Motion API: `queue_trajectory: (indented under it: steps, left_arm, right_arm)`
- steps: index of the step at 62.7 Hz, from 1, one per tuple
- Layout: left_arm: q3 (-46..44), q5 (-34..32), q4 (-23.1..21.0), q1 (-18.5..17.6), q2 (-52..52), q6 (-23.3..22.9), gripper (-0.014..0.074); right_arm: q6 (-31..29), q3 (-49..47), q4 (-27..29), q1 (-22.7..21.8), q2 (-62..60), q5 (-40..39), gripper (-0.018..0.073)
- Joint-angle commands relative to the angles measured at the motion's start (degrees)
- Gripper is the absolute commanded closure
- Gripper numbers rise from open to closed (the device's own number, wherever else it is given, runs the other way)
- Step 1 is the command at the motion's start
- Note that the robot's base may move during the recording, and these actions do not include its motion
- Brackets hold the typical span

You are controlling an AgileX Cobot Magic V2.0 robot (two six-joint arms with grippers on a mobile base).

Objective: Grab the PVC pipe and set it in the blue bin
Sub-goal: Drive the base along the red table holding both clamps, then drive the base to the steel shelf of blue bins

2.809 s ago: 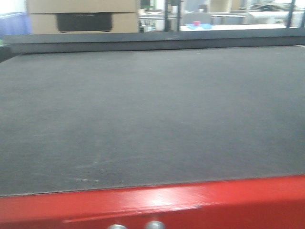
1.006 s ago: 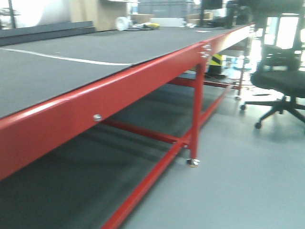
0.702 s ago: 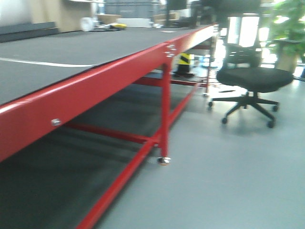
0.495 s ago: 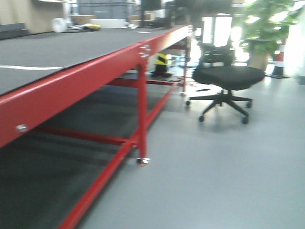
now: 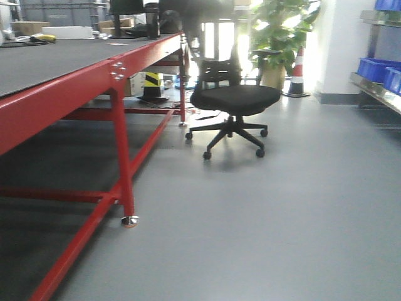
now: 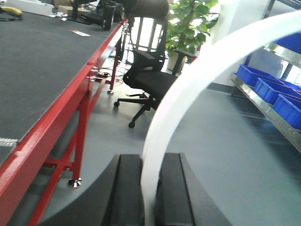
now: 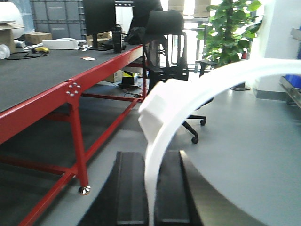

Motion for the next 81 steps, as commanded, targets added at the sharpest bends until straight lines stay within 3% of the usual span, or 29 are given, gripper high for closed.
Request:
queue_trajectory:
  steps: [1, 81]
  left_arm:
    - [-0.03, -1.75, -0.04, 0.05, -0.32, -0.04, 0.0707]
    - [-0.03, -1.88, -0.04, 0.05, -0.32, -0.04, 0.0707]
  right_arm:
    - [-0.38, 0.03, -0.55, -0.08, -0.06, -1.28, 0.0721]
    - [-0.38, 0.03, -0.55, -0.08, -0.06, -1.28, 0.0721]
